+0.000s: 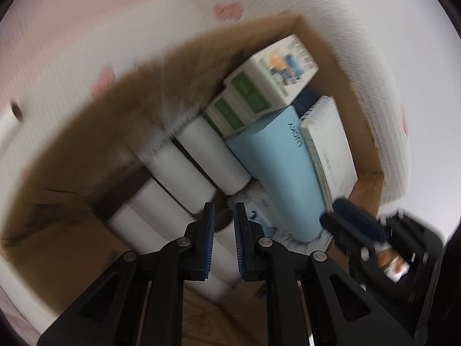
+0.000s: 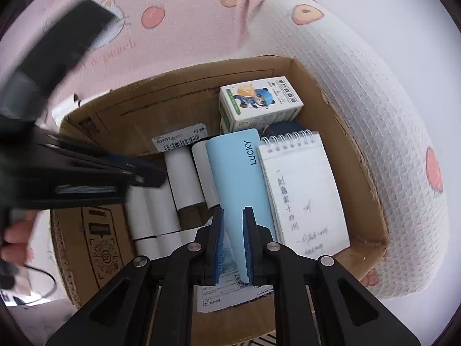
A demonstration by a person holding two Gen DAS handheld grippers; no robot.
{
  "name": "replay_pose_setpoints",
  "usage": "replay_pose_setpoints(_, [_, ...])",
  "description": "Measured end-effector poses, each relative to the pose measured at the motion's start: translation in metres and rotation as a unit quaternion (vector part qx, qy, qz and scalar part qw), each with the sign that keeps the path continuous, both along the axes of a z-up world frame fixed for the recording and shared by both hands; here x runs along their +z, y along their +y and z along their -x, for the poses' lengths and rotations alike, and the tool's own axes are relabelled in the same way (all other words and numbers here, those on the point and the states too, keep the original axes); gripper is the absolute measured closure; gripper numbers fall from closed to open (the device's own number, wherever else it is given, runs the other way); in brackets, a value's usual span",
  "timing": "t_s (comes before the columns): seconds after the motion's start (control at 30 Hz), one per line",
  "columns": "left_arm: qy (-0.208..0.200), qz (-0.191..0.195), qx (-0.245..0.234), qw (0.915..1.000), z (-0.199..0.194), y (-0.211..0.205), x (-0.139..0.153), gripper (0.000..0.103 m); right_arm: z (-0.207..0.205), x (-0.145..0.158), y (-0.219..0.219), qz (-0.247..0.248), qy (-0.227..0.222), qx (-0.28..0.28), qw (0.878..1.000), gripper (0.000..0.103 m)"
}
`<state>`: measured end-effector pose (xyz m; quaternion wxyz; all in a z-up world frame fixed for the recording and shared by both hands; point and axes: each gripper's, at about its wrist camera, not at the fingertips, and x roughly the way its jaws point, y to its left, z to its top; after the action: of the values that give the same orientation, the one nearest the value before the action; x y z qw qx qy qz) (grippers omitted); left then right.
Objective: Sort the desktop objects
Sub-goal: 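Withdraw both tools from the box toward the scattered white tubes on the mat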
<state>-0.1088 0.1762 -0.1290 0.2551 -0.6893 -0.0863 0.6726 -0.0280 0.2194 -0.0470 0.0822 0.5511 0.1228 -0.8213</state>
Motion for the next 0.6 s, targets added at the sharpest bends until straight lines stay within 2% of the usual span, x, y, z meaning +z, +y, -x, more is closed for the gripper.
replay_pose_setpoints(0.03, [-0.026,-0.007,0.016,0.9995,0.002,0.002,-0.009,0.088,0.000,0.001,0.003,0.006,0.001,-0.004,1.000,0.093])
replay_pose_setpoints(0.1, [-0.051,-0.016,0.035,0.9979,0.004,0.005,-0.019,0.088,0.000,0.003,0.008,0.017,0.002,-0.011,1.000,0.093])
replay_pose_setpoints(0.2, [-0.085,-0.009,0.068,0.9940,0.005,0.008,-0.037,0.088,0.002,0.005,0.012,0.017,0.004,-0.020,1.000,0.093])
replay_pose_setpoints(0.33, [-0.059,0.002,0.117,0.9914,0.004,0.011,-0.040,0.088,0.006,0.006,0.015,0.014,0.005,-0.028,1.000,0.093])
replay_pose_setpoints(0.43, [-0.049,-0.019,0.151,0.9871,0.000,0.008,-0.041,0.088,0.008,0.007,0.014,0.004,0.006,-0.025,1.000,0.093])
replay_pose_setpoints(0.53, [-0.041,-0.014,0.160,0.9862,-0.006,0.001,-0.039,0.089,0.006,0.010,0.015,-0.001,0.009,-0.025,1.000,0.093])
replay_pose_setpoints(0.6, [-0.021,-0.019,0.146,0.9889,-0.009,-0.004,-0.028,0.091,0.005,0.013,0.015,0.000,0.012,-0.026,1.000,0.093])
